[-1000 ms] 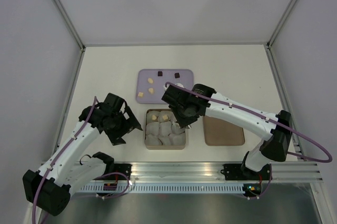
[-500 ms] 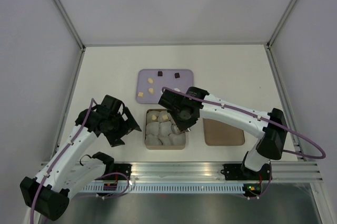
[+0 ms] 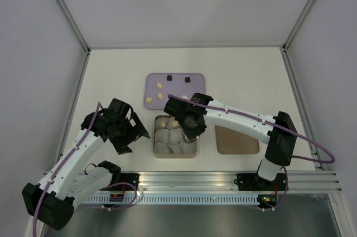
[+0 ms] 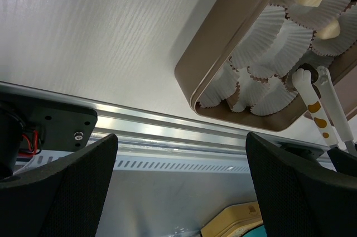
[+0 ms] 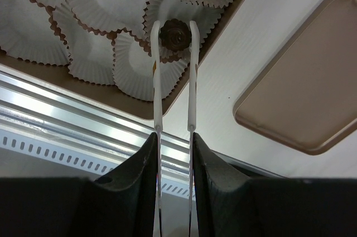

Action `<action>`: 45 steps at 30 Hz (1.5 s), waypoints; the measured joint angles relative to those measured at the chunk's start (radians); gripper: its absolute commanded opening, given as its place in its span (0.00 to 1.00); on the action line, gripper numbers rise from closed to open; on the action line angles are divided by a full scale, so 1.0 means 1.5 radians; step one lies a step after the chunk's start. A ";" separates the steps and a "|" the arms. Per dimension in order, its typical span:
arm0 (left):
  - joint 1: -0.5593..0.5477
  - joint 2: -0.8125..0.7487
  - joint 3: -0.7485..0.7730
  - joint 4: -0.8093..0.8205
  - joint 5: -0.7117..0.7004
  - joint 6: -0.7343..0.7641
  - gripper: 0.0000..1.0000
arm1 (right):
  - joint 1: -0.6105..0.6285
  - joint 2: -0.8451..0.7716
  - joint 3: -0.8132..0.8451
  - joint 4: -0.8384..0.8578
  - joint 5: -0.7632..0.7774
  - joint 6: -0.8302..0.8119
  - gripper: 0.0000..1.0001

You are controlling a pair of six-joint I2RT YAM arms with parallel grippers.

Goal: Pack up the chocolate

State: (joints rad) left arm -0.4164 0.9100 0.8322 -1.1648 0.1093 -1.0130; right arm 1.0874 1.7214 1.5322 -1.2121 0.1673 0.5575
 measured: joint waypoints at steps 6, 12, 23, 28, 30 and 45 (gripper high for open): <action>0.000 0.000 0.007 -0.005 0.000 0.000 0.99 | 0.000 0.004 0.000 0.006 0.012 0.006 0.22; 0.000 0.000 0.012 -0.008 0.000 0.000 1.00 | 0.000 0.019 0.000 0.015 0.016 0.008 0.28; 0.000 0.000 0.018 -0.008 -0.001 0.000 1.00 | 0.000 0.021 0.010 0.016 0.023 0.010 0.41; 0.000 0.000 0.020 -0.010 -0.001 0.000 1.00 | 0.000 0.021 0.027 0.011 0.024 0.010 0.38; 0.000 0.000 0.022 -0.010 -0.001 0.000 1.00 | 0.000 0.021 0.045 0.003 0.025 0.009 0.37; 0.000 0.000 0.053 -0.013 -0.001 0.000 1.00 | -0.089 0.046 0.300 0.000 0.048 -0.026 0.38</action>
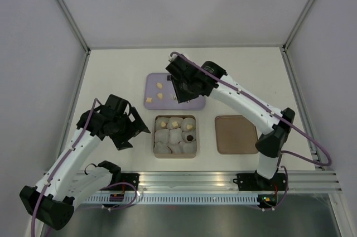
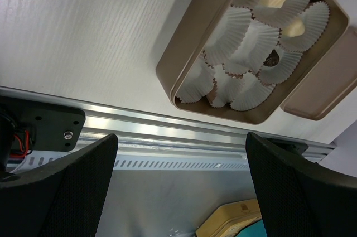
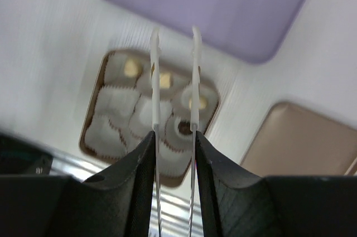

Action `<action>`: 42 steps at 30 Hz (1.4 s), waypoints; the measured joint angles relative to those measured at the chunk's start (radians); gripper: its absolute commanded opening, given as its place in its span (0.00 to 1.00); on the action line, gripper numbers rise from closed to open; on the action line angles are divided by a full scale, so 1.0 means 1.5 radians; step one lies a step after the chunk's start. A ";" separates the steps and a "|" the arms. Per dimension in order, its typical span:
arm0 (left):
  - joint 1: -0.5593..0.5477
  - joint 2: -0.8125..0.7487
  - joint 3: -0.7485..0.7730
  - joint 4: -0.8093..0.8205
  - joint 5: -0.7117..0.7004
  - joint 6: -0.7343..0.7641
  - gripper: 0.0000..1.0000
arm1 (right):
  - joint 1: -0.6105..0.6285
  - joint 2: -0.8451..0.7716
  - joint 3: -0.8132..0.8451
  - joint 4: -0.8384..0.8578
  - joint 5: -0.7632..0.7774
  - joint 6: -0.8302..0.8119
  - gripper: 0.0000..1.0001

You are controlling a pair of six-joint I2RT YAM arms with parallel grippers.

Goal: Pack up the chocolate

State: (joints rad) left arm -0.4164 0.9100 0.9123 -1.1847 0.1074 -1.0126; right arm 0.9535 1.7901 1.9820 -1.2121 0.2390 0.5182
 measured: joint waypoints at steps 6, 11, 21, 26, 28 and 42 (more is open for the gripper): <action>0.000 -0.001 0.035 0.000 -0.006 0.000 1.00 | -0.114 0.181 0.133 0.050 0.025 -0.051 0.40; 0.000 -0.009 0.042 -0.002 -0.018 0.000 1.00 | -0.179 0.297 0.167 0.073 0.040 -0.080 0.40; 0.000 -0.048 0.034 -0.010 -0.020 0.000 1.00 | -0.225 0.344 0.172 0.115 0.023 -0.129 0.41; 0.000 -0.049 0.023 -0.012 -0.023 0.000 1.00 | -0.226 0.352 0.176 0.145 0.000 -0.139 0.42; 0.000 -0.049 0.022 -0.012 -0.026 0.000 1.00 | -0.226 0.364 0.185 0.152 -0.002 -0.140 0.42; 0.000 -0.048 0.022 -0.012 -0.035 0.000 1.00 | -0.232 0.392 0.193 0.156 0.002 -0.116 0.24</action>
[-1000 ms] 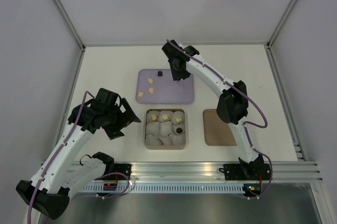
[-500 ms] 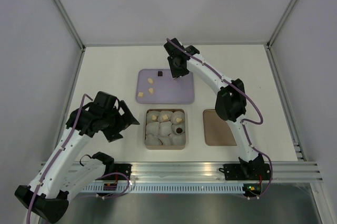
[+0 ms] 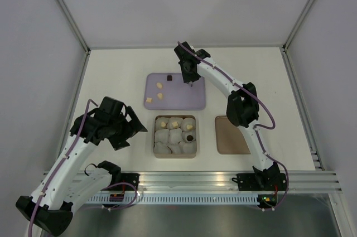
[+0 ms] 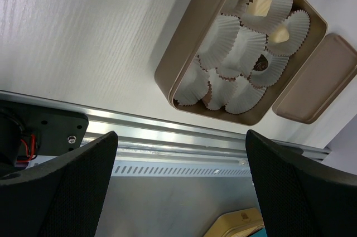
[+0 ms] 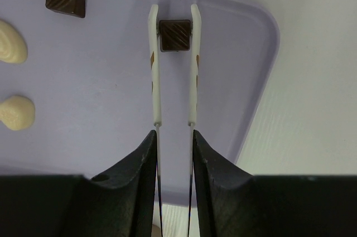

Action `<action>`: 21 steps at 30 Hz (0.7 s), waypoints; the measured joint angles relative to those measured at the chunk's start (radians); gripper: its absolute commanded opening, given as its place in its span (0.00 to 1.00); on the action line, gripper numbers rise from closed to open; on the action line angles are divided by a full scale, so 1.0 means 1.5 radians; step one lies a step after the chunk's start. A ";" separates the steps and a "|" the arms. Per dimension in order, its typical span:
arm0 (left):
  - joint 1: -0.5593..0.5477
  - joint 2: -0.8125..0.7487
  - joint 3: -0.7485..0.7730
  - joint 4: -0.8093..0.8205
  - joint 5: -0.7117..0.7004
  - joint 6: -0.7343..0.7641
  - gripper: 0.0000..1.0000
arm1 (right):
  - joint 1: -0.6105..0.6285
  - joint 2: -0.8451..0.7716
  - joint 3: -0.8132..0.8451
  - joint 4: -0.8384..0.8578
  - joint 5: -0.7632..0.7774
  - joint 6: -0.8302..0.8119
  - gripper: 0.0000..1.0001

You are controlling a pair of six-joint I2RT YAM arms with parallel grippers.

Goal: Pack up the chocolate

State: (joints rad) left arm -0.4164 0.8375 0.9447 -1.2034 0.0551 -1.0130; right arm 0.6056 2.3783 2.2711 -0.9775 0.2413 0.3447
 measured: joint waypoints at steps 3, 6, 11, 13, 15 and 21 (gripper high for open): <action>0.000 -0.002 0.000 -0.001 0.000 0.000 1.00 | 0.000 0.000 0.000 0.001 0.000 0.003 0.20; 0.000 -0.003 0.000 -0.002 0.000 0.000 1.00 | 0.000 -0.005 -0.002 -0.002 -0.005 0.006 0.16; 0.000 -0.006 0.000 -0.009 0.001 0.000 1.00 | 0.005 -0.105 -0.103 -0.002 -0.025 0.007 0.16; 0.000 -0.006 0.000 -0.013 0.002 0.000 1.00 | 0.015 -0.174 -0.154 -0.009 -0.030 0.009 0.16; 0.000 -0.006 0.000 -0.015 0.005 0.000 1.00 | 0.035 -0.252 -0.203 -0.012 -0.031 0.018 0.16; 0.000 -0.007 -0.001 -0.019 0.005 0.000 1.00 | 0.184 -0.484 -0.352 -0.022 -0.051 0.074 0.16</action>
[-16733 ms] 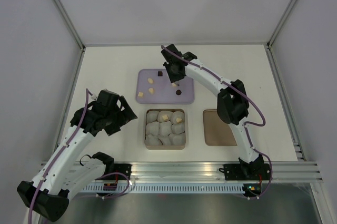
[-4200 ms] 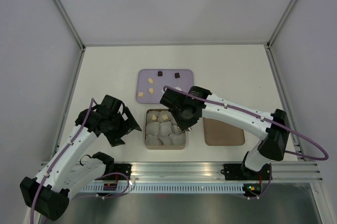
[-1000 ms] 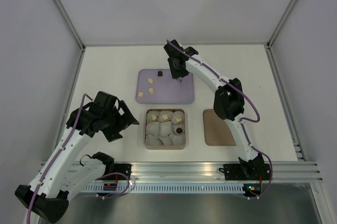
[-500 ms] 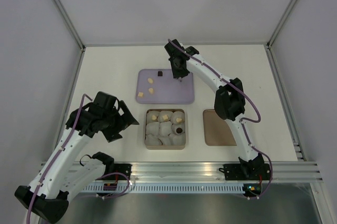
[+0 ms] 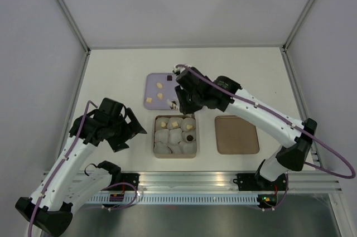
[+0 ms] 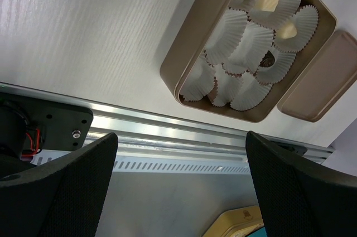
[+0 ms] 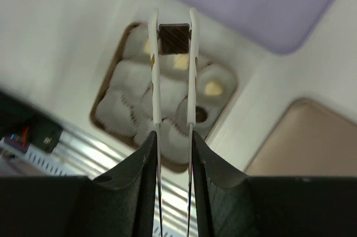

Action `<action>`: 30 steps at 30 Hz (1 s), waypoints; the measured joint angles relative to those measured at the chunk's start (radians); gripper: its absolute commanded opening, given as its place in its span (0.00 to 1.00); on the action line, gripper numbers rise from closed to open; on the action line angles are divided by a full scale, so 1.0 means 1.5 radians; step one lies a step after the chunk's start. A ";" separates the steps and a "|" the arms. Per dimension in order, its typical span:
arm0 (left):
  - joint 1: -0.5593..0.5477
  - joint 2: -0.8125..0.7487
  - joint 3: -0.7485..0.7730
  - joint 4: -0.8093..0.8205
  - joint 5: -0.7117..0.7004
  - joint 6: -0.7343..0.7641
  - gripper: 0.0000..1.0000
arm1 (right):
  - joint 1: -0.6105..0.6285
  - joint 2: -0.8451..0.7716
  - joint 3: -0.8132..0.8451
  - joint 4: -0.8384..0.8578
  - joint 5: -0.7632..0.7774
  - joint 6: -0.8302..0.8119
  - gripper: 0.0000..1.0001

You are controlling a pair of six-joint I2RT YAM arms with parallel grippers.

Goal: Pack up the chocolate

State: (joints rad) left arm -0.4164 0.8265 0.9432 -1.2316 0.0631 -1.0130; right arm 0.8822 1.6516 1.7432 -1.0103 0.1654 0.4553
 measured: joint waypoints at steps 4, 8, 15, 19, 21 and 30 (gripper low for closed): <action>0.000 0.000 0.000 -0.001 0.000 0.000 1.00 | 0.108 -0.065 -0.067 -0.012 -0.024 0.043 0.16; 0.000 0.000 0.000 -0.001 0.000 0.000 1.00 | 0.159 -0.052 -0.095 -0.035 -0.016 0.079 0.16; 0.000 0.002 0.000 -0.001 0.000 0.000 1.00 | 0.188 0.002 -0.110 -0.035 -0.006 0.110 0.16; 0.000 0.000 0.000 -0.001 0.000 0.000 1.00 | 0.187 0.030 -0.112 -0.035 -0.001 0.113 0.16; 0.000 -0.002 0.000 -0.001 0.000 0.000 1.00 | 0.187 0.037 -0.118 -0.034 0.002 0.114 0.17; 0.000 -0.007 0.000 -0.011 -0.001 0.000 1.00 | 0.187 0.053 -0.140 -0.028 0.011 0.116 0.18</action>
State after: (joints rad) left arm -0.4160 0.8154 0.9432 -1.2488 0.0624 -1.0130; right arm 1.1625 1.7313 1.5326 -1.0531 0.1818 0.6289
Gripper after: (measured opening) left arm 0.993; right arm 0.323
